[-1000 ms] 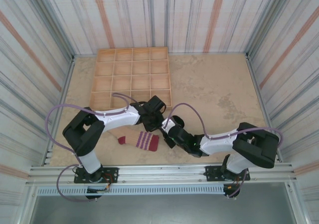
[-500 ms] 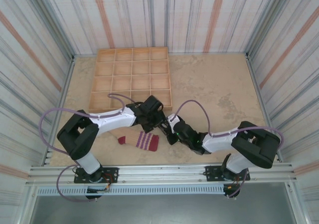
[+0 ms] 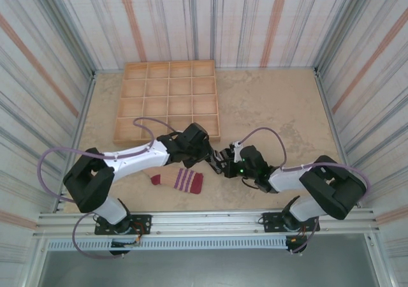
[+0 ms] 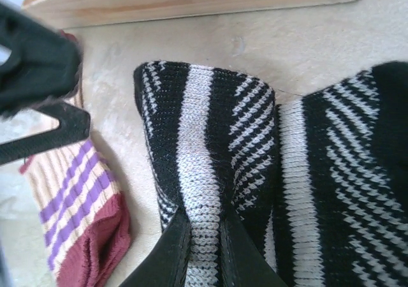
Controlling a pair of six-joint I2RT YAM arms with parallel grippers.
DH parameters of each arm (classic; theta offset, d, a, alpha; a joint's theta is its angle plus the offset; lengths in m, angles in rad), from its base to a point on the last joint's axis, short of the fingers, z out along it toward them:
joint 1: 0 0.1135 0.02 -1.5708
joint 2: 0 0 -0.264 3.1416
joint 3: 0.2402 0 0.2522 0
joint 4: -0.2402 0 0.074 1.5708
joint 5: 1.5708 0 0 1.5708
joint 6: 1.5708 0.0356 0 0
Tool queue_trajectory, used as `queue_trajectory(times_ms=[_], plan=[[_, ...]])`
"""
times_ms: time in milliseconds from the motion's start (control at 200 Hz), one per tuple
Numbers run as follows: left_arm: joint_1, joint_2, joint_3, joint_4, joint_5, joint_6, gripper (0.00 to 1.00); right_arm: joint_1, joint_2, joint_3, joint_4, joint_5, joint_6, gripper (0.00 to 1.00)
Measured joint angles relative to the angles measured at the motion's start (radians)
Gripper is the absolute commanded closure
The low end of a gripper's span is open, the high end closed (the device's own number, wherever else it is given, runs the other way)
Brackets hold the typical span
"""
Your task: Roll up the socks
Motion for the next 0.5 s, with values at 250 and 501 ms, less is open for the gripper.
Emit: queue_trajectory(times_ms=[250,501], plan=[[-0.027,0.018,-0.007,0.072,0.000,0.003,0.36,-0.148,0.110,0.011,0.079,-0.254,0.087,1.00],[-0.038,0.066,-0.042,0.152,0.022,-0.008,0.40,-0.215,0.109,0.008,0.054,-0.328,0.143,1.00]])
